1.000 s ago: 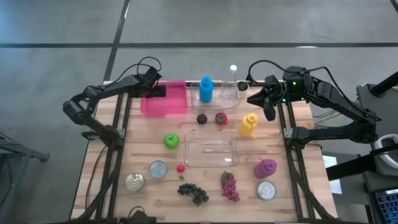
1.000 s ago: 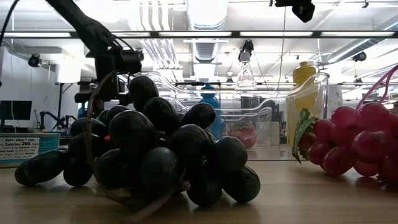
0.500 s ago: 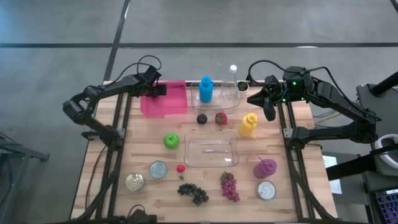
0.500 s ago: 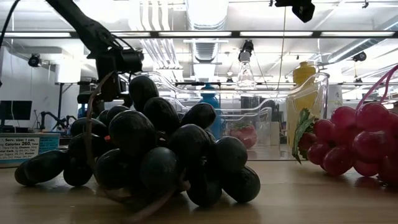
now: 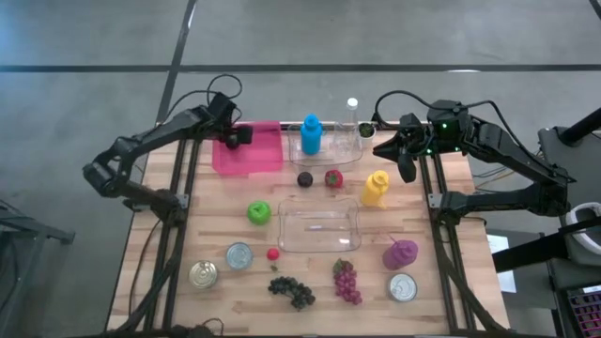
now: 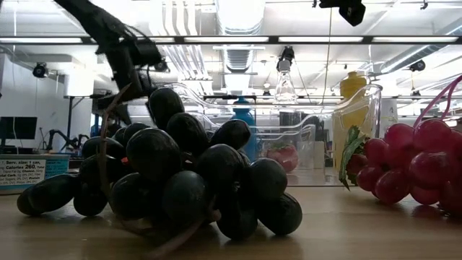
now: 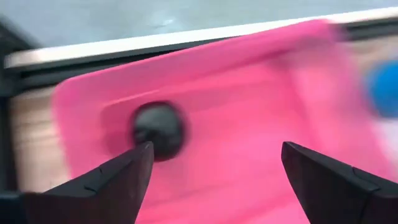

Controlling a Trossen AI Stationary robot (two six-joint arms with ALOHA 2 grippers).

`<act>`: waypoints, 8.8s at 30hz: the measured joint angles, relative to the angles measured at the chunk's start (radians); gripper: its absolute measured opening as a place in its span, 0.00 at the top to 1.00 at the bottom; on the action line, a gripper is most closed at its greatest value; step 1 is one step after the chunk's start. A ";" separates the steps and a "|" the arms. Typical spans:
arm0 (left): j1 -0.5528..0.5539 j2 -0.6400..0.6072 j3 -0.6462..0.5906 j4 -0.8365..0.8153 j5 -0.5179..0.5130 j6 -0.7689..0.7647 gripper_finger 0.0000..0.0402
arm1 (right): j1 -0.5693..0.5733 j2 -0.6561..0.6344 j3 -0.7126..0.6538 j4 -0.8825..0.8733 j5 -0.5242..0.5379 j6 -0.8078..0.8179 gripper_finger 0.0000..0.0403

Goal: Pick & Place Food Item
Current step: Put the apple into the pink bin, then put the yellow bottle into the top transparent bin

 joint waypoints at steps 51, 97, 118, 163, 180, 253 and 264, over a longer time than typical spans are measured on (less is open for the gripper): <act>-0.827 -0.050 -0.172 0.021 0.056 0.124 0.14 | 0.000 0.000 0.000 -0.002 0.000 -0.049 0.87; -0.840 -0.068 -0.134 -0.091 0.057 0.175 0.68 | 0.000 0.002 0.000 -0.002 0.000 -0.042 0.87; -0.841 -0.068 -0.166 -0.039 0.065 0.194 0.69 | 0.000 0.002 0.000 -0.004 0.000 -0.049 0.87; -0.864 -0.068 -0.207 0.030 0.082 0.219 0.97 | 0.000 0.020 0.000 -0.007 0.000 -0.053 0.87; -0.864 -0.068 -0.171 0.026 0.083 0.208 0.99 | 0.000 0.019 0.000 -0.005 0.000 -0.049 0.87; -0.097 -0.126 -0.127 -0.141 -0.061 -0.017 0.77 | 0.000 0.019 0.000 -0.003 0.000 -0.076 0.87; -0.094 -0.131 -0.075 -0.149 -0.057 -0.021 0.65 | 0.000 0.019 0.000 -0.003 0.000 -0.069 0.87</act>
